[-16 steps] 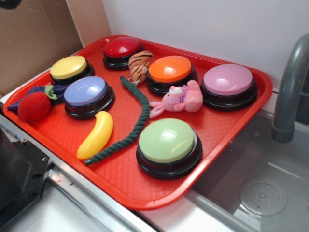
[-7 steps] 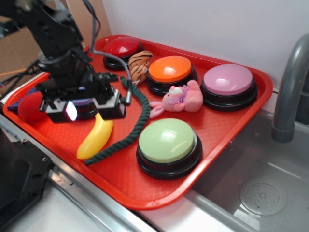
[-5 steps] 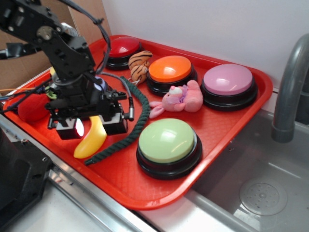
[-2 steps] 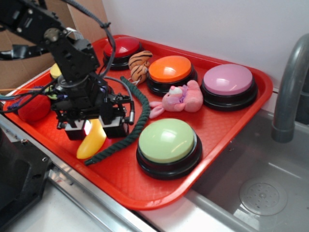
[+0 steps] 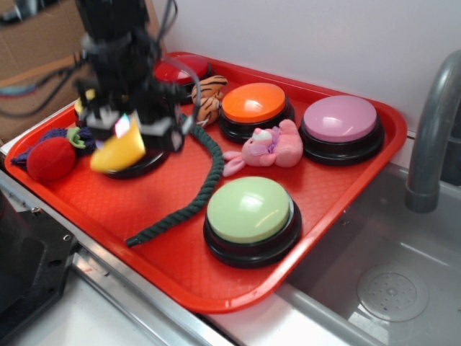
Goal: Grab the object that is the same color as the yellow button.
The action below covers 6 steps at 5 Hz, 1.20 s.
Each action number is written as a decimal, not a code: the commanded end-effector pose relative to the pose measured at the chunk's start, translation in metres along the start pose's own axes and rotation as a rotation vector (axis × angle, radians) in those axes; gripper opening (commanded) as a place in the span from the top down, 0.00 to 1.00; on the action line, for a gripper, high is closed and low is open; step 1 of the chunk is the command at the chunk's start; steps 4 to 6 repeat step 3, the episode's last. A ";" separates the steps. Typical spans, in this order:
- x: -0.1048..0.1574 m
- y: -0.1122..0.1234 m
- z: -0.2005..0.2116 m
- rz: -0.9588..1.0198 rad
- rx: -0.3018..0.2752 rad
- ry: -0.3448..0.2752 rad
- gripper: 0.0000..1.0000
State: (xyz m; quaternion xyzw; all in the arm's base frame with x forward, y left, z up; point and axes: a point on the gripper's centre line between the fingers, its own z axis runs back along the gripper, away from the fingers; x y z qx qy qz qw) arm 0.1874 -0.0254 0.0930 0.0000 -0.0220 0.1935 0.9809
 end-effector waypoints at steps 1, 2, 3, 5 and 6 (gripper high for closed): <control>0.048 0.004 0.087 -0.229 -0.020 -0.132 1.00; 0.046 -0.004 0.090 -0.346 -0.006 -0.149 1.00; 0.046 0.000 0.082 -0.424 -0.020 -0.028 0.18; 0.046 0.000 0.082 -0.424 -0.020 -0.028 0.18; 0.046 0.000 0.082 -0.424 -0.020 -0.028 0.18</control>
